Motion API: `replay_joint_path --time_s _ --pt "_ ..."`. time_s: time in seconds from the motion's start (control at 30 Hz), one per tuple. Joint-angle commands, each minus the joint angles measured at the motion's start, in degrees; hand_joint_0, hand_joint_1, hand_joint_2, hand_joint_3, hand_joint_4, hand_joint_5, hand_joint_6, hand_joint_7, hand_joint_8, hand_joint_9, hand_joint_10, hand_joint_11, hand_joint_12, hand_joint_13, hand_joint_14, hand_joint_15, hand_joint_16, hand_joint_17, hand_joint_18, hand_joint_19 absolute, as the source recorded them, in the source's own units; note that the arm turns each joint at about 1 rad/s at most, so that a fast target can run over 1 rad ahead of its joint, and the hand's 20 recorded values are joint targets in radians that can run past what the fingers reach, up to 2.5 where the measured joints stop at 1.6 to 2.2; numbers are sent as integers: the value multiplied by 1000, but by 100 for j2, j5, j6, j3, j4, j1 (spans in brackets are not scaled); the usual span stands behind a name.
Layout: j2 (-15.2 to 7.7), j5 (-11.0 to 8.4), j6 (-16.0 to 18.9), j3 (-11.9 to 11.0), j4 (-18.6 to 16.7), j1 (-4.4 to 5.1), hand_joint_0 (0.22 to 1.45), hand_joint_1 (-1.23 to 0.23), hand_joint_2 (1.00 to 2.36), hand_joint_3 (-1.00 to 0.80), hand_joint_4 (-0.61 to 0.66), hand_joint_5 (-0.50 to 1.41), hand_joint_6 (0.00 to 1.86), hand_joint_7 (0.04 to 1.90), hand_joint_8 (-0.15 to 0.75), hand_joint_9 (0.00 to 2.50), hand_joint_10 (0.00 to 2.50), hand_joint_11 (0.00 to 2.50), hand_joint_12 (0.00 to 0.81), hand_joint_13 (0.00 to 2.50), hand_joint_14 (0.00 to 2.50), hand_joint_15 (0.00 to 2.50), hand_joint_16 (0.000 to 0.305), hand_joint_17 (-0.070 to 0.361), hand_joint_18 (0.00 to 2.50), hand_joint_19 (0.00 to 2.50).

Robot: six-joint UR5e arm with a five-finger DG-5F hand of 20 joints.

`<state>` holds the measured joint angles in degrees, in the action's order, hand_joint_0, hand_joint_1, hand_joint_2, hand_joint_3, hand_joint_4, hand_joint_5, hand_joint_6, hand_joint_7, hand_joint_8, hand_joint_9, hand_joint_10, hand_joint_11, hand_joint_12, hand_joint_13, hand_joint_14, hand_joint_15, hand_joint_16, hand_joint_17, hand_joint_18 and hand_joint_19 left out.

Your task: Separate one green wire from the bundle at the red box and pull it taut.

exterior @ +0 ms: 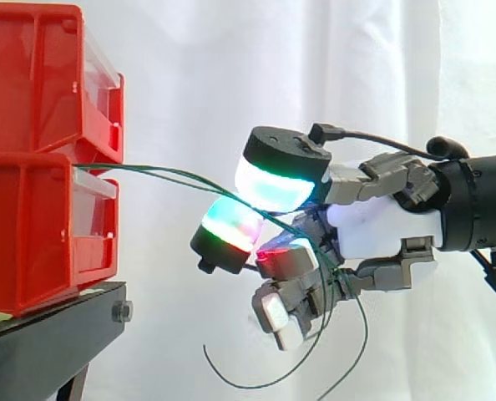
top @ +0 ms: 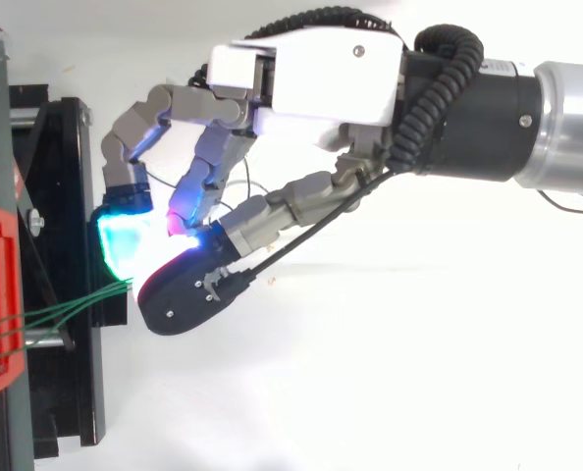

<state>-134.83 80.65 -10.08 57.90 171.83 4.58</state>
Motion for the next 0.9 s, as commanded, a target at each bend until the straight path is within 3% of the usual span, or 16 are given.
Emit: replay_joint_path --time_s 0.0,0.13,0.27,0.3,0.4,0.6,0.7,0.87 --pt "1 -32 -12 2 -1 16 563 -688 1000 -500 113 -192 917 935 276 1210 20 1293 371 1025 25 770 54 121 824 597" --pt "-8 -14 -12 11 -36 25 556 -700 1000 -500 114 -196 912 929 270 1243 17 1347 363 1154 26 931 55 124 850 602" --pt "1 -23 32 248 -176 51 565 -748 1000 -500 115 -201 910 926 262 1254 17 1404 360 1240 25 1041 55 123 864 611" --pt "-8 -84 85 284 -458 78 568 -755 1000 -500 119 -203 909 918 258 1275 10 1455 350 1326 23 1150 55 123 876 610" --pt "-8 -93 94 284 -572 78 565 -776 1000 -500 120 -206 908 911 248 1306 5 1538 334 1459 17 1332 55 124 901 635" --pt "1 -102 94 284 -642 87 622 -730 1000 -500 107 -207 905 902 241 1320 4 1581 311 1495 12 1404 54 121 911 655" --pt "1 -102 94 284 -642 78 651 -709 1009 -406 66 -206 911 942 239 1330 3 1596 319 1503 12 1410 54 121 920 656" --pt "1 -102 94 284 -625 87 694 -790 1016 -332 17 -210 928 951 239 1306 2 1607 334 1421 17 1354 53 120 906 632"
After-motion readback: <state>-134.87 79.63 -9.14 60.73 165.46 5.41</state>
